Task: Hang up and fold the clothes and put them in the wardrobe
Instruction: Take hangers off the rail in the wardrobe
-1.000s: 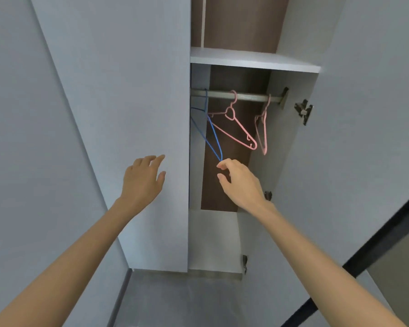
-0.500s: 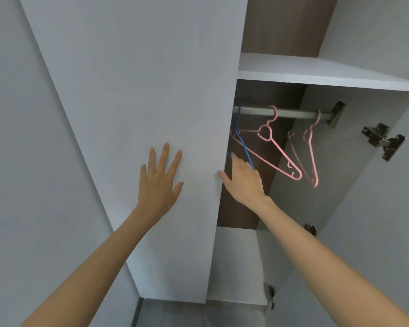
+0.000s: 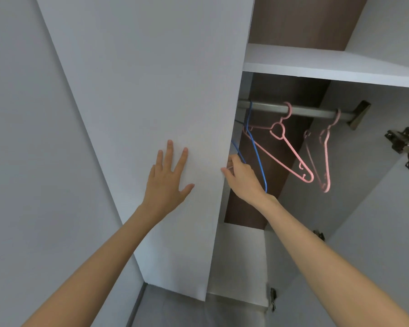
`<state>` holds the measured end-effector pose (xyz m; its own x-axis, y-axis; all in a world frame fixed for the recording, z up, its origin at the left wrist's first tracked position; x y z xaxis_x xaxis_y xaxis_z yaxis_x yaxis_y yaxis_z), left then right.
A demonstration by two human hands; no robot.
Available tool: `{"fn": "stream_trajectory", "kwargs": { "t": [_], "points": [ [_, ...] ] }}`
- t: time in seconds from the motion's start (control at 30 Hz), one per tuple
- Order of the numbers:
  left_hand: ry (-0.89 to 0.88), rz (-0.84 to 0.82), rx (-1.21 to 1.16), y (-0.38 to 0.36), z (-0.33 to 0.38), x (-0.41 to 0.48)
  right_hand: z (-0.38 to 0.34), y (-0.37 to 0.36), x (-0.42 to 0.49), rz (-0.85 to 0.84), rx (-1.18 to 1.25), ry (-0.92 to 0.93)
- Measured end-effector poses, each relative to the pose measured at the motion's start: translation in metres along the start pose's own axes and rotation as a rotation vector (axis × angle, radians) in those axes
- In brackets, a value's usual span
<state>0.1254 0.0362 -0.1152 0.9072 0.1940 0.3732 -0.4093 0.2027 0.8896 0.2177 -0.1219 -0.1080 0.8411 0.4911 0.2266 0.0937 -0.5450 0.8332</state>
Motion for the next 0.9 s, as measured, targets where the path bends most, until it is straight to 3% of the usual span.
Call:
{"fn": "stream_trajectory", "kwargs": {
  "t": [0.33,0.5,0.73,0.9],
  "points": [
    [0.139,-0.039,-0.132,-0.003,0.025,-0.081,-0.053,-0.007,-0.081,-0.279,0.011,0.308],
    [0.222,-0.011,-0.353,-0.006,0.029,-0.127,-0.069,-0.010,-0.102,-0.326,-0.090,0.404],
    [0.354,0.103,-0.510,-0.016,0.030,-0.154,-0.078,-0.012,-0.114,-0.395,-0.016,0.441],
    [0.471,0.302,-0.603,-0.014,0.031,-0.144,-0.083,-0.015,-0.123,-0.434,0.048,0.476]
  ]
}}
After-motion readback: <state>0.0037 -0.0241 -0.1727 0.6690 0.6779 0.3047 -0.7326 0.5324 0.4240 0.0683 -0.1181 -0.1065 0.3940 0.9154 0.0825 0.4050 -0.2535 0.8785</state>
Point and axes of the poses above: each hand's wrist, its own x-axis towards the middle knuckle, its own y-axis out of the back of the hand, z = x × y, the point moved 10 cm from there along x, towards the middle knuckle, and after that the axes turned 9 degrees about -x, right-handed, at the moved point
